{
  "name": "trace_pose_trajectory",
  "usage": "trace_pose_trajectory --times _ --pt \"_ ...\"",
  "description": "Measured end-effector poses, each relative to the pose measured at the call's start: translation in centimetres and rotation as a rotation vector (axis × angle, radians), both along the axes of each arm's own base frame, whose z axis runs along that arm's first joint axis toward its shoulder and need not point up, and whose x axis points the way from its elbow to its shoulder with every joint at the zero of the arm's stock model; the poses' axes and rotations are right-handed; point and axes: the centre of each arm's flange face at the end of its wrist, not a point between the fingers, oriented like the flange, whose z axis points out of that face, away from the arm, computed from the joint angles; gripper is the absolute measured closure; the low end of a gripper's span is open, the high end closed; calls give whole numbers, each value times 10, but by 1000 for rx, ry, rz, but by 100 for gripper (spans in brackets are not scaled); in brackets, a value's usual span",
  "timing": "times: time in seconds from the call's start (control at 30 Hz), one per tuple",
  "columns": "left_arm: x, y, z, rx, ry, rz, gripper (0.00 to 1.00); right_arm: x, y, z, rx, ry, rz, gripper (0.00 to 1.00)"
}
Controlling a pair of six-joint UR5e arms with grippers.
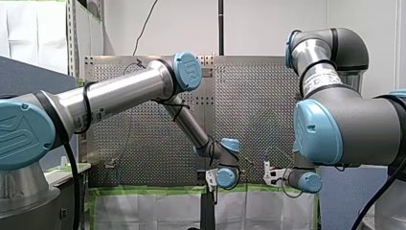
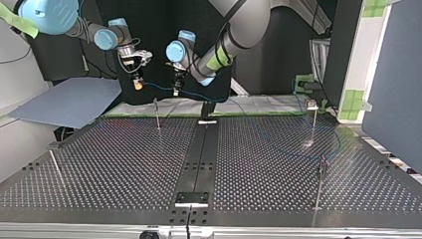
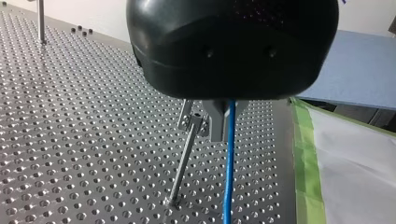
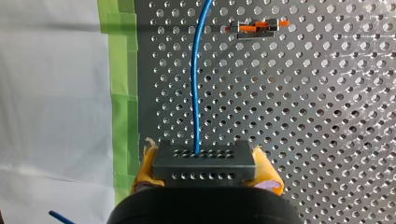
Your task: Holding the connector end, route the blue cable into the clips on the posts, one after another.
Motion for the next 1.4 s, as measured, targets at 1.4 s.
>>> trace_pose_trajectory --times 1.4 --pt "29 -40 -2 -61 -43 -24 100 -36 -42 -7 24 -33 89 100"
